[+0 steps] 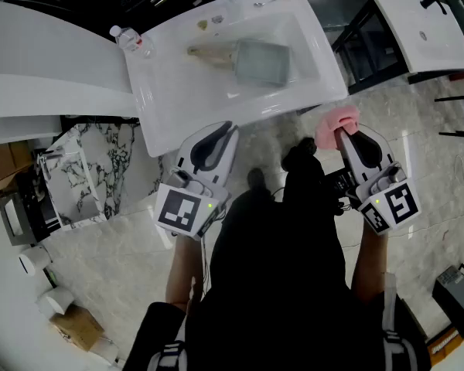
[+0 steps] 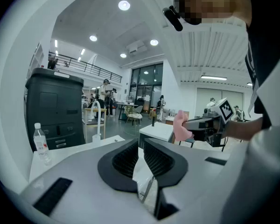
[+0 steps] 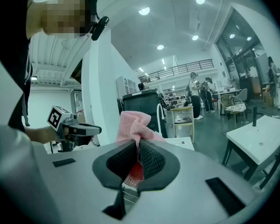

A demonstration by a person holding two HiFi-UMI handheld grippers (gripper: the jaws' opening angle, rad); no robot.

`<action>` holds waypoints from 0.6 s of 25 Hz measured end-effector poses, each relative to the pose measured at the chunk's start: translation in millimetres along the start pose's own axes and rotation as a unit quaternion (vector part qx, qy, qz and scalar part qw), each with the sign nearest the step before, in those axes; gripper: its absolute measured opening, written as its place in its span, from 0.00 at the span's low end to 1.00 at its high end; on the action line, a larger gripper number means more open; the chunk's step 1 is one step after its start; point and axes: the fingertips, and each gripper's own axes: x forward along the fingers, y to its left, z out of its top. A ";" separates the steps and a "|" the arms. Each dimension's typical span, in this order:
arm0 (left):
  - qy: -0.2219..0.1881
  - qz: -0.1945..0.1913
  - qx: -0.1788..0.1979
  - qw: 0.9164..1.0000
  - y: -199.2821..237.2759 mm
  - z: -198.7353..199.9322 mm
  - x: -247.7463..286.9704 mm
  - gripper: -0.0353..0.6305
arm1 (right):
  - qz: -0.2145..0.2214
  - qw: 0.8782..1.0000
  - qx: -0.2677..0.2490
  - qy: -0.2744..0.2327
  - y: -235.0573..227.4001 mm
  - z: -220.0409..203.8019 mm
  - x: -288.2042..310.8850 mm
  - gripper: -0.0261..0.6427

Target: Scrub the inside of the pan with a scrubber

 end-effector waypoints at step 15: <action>0.021 -0.045 -0.006 0.999 -15.6 -24.0 -25.8 0.14 | -0.021 0.999 0.034 -0.019 53.9 -2.9 -22.9 0.09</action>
